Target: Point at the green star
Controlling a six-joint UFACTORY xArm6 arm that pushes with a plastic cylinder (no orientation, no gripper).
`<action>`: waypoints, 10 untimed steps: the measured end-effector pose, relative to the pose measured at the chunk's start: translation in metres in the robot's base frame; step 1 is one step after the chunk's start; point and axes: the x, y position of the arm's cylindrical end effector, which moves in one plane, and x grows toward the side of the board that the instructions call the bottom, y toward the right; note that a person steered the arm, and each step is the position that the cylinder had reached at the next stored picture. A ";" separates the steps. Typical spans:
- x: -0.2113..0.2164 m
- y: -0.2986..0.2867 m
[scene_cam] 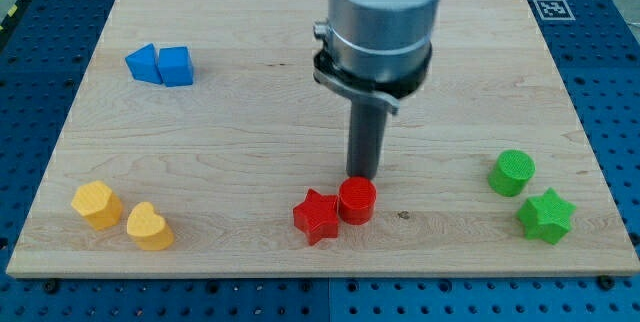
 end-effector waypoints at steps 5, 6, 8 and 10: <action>-0.006 0.037; 0.002 0.053; 0.057 0.061; 0.083 0.102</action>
